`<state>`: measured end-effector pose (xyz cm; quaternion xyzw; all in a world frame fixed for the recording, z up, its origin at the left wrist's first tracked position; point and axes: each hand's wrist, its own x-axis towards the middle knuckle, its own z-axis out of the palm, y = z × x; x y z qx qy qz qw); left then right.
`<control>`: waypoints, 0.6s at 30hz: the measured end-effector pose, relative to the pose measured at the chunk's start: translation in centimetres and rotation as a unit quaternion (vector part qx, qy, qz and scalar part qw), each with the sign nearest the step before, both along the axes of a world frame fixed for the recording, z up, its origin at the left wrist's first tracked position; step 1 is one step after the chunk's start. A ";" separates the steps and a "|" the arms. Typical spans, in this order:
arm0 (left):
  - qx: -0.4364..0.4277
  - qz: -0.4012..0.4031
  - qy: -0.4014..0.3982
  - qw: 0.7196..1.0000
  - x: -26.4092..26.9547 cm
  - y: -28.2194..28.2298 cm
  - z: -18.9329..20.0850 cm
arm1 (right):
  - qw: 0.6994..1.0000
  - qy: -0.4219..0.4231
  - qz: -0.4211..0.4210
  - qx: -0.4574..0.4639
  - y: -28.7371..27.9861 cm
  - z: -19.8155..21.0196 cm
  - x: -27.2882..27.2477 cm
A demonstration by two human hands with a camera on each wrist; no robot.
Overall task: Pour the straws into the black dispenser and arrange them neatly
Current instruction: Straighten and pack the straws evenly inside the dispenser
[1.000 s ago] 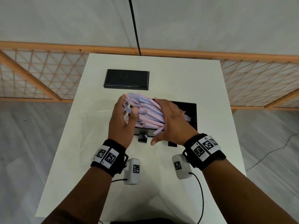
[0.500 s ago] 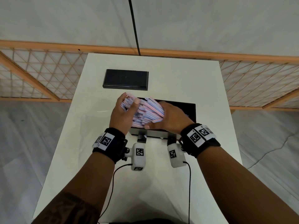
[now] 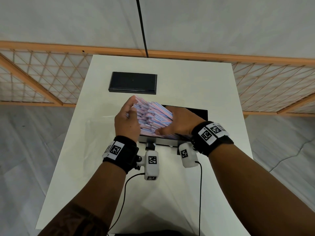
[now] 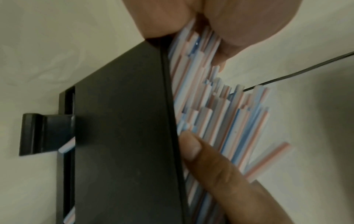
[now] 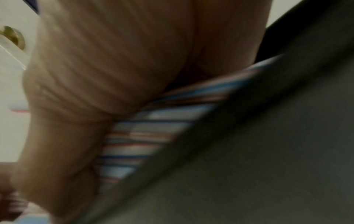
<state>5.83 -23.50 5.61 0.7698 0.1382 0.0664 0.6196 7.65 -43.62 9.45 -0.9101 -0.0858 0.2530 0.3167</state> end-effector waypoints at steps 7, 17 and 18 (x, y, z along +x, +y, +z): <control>0.059 0.007 0.004 0.998 0.0 -0.7 0.6 | 0.992 -0.074 0.064 -0.074 0.7 1.3 0.1; 0.117 -0.028 -0.055 0.991 -0.8 0.0 1.2 | 0.999 -0.040 0.034 0.006 0.1 1.3 -0.8; 0.103 -0.016 -0.063 0.993 -0.8 -0.1 1.4 | 0.998 -0.049 0.028 0.010 -0.1 1.6 -1.1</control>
